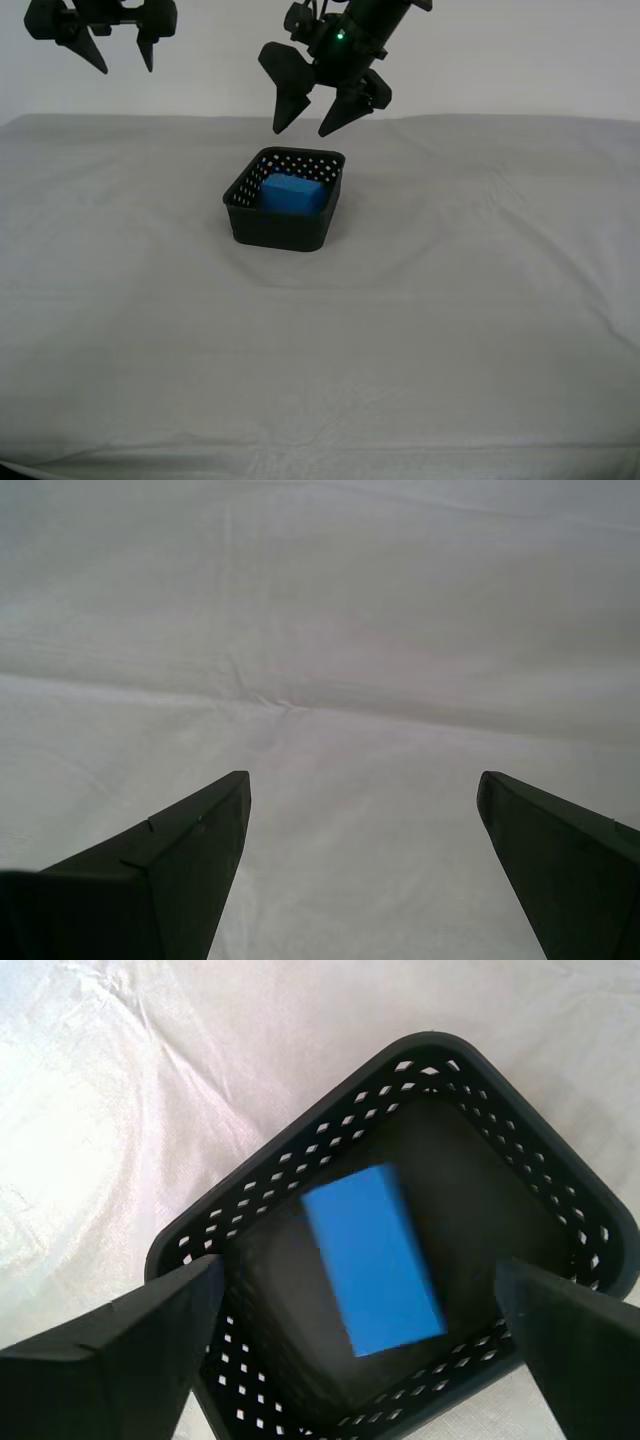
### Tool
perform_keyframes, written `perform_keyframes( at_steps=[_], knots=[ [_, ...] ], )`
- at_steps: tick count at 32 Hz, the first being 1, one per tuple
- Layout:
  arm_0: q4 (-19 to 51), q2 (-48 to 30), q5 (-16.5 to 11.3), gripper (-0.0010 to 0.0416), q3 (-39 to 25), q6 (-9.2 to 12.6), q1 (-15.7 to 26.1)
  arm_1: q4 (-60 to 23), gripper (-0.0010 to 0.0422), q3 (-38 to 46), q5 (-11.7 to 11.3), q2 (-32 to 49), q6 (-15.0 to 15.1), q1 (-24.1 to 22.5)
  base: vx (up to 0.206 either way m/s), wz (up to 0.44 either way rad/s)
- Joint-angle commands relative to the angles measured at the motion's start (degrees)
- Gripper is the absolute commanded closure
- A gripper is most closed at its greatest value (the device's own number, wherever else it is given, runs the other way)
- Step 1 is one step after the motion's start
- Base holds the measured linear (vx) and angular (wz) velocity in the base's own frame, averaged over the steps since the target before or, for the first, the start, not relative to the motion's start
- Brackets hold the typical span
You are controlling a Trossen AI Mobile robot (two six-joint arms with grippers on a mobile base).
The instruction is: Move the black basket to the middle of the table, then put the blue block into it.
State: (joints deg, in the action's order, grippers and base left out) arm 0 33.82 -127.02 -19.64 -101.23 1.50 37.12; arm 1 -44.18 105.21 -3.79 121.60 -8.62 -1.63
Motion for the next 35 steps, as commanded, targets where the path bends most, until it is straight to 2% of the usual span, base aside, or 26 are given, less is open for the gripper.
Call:
perform_keyframes(
  at_steps=[1, 10, 35],
  knots=[
    [0.07, 0.00, 0.00, 0.0012, -0.04, -0.09, 0.04, 0.04, 0.0099, -0.07, -0.07, 0.00, 0.11, -0.02, 0.000, 0.000],
    [-0.02, 0.00, -0.02, 0.0058, -0.04, -0.07, 0.04, 0.17, 0.0098, -0.07, -0.07, -0.02, 0.11, -0.02, 0.000, 0.000],
    [-0.42, 0.00, -0.02, 0.0057, -0.07, -0.07, 0.04, 0.85, 0.0099, -0.07, -0.04, -0.02, 0.11, 0.00, 0.000, 0.000]
  ],
)
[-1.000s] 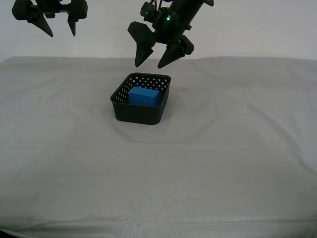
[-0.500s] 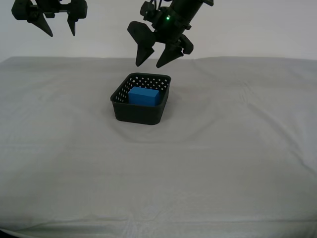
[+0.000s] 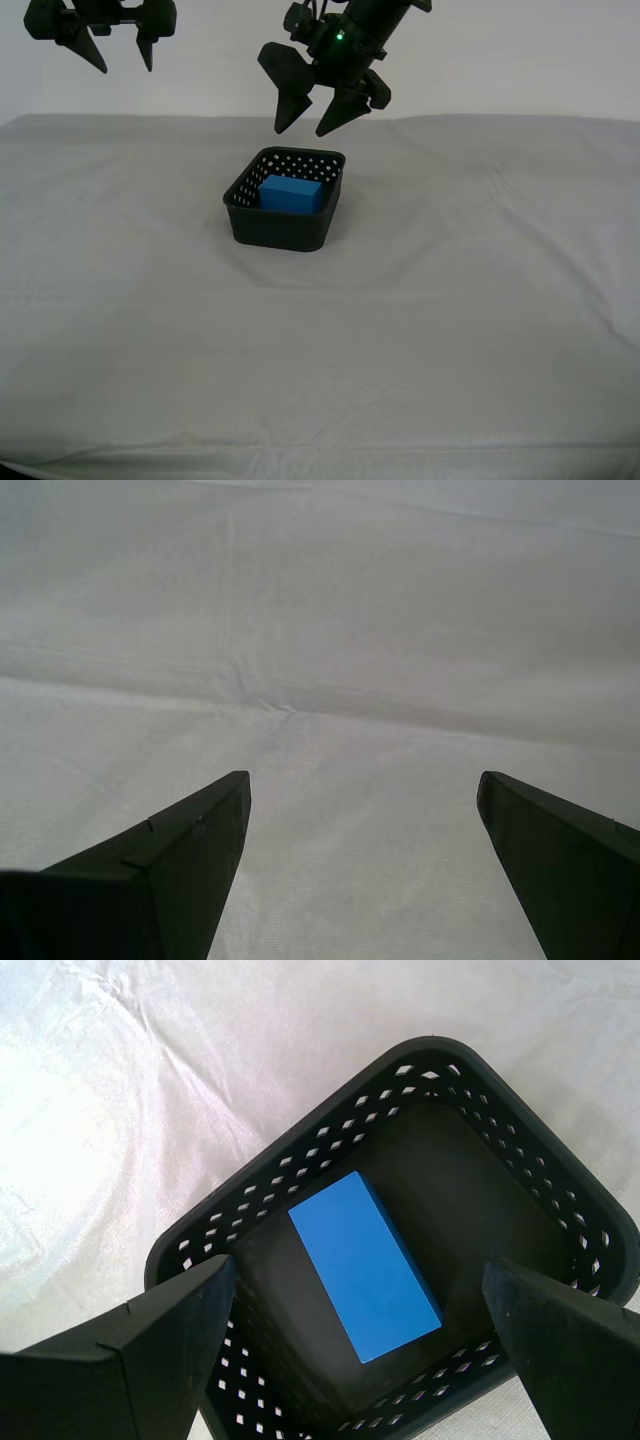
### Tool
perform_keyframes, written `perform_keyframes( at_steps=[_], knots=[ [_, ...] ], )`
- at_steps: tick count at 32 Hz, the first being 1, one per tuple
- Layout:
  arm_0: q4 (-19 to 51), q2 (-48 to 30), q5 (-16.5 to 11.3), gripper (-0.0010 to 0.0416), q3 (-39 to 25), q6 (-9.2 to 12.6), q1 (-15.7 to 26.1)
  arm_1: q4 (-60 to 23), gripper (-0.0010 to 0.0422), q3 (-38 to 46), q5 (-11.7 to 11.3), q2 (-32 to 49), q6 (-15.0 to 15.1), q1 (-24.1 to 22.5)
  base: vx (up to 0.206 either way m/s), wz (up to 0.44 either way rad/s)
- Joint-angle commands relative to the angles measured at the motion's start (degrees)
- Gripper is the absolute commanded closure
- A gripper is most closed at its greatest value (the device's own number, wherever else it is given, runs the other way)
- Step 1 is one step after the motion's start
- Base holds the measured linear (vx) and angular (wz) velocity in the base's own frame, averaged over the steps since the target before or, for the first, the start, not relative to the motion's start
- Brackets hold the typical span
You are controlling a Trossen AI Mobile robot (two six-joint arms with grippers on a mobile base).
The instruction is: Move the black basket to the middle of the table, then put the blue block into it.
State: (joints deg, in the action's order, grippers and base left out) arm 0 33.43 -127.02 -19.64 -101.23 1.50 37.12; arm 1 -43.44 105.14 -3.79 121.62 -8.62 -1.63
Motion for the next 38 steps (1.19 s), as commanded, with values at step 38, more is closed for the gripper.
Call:
perform_keyframes(
  at_steps=[38],
  knots=[
    [-0.09, 0.00, -0.02, 0.0058, -0.07, -0.07, 0.04, 1.57, 0.0099, 0.00, -0.07, -0.04, 0.11, 0.00, 0.000, 0.000]
  ],
)
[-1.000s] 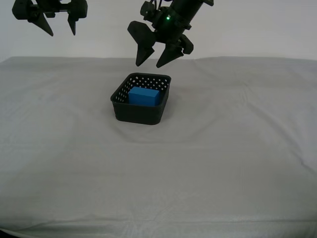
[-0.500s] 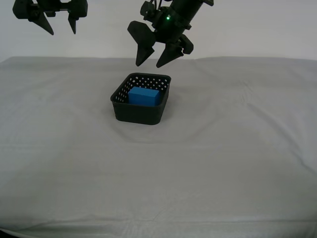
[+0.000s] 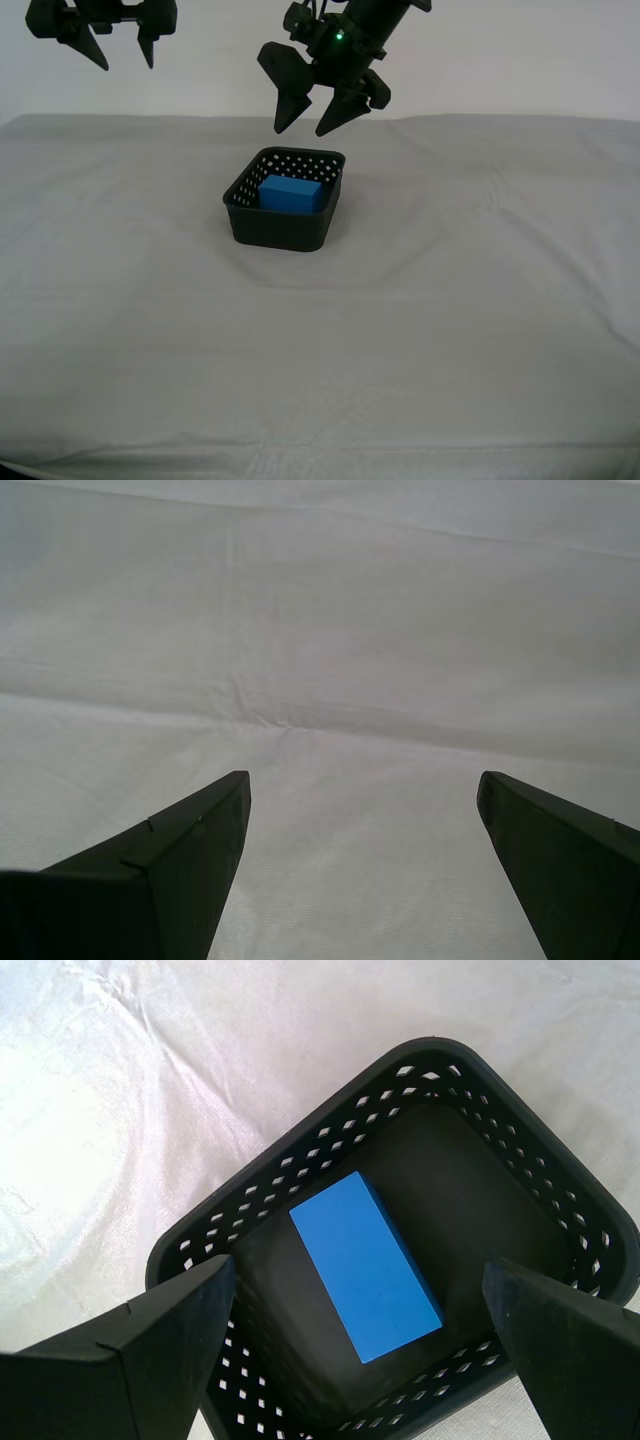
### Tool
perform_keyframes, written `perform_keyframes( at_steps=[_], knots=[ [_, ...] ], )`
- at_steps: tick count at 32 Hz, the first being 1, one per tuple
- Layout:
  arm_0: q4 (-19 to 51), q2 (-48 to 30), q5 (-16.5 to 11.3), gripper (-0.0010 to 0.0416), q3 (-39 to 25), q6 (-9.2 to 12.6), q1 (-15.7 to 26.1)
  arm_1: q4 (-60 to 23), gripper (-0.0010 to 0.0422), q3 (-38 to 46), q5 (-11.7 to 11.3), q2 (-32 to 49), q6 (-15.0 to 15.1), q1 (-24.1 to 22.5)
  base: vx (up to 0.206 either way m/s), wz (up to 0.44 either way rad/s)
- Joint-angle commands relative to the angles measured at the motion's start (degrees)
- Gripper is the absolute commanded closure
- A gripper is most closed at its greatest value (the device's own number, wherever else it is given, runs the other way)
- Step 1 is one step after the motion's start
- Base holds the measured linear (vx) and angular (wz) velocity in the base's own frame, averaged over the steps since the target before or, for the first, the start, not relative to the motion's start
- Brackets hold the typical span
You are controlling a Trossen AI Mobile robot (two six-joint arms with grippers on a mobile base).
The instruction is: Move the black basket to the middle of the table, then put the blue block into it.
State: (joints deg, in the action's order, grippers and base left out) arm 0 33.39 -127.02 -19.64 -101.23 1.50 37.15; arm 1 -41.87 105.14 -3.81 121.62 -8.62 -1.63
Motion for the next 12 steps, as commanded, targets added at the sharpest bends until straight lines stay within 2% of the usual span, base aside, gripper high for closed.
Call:
perform_keyframes(
  at_steps=[1, 12],
  knots=[
    [-0.04, 0.00, -0.02, 0.0058, -0.07, -0.07, 0.02, 0.00, 0.0098, 0.00, -0.04, -0.04, 0.11, -0.02, 0.000, 0.000],
    [-0.04, 0.00, -0.02, 0.0057, -0.07, -0.07, 0.02, 0.00, 0.0099, 0.00, -0.04, -0.04, 0.11, 0.00, 0.000, 0.000]
  ],
)
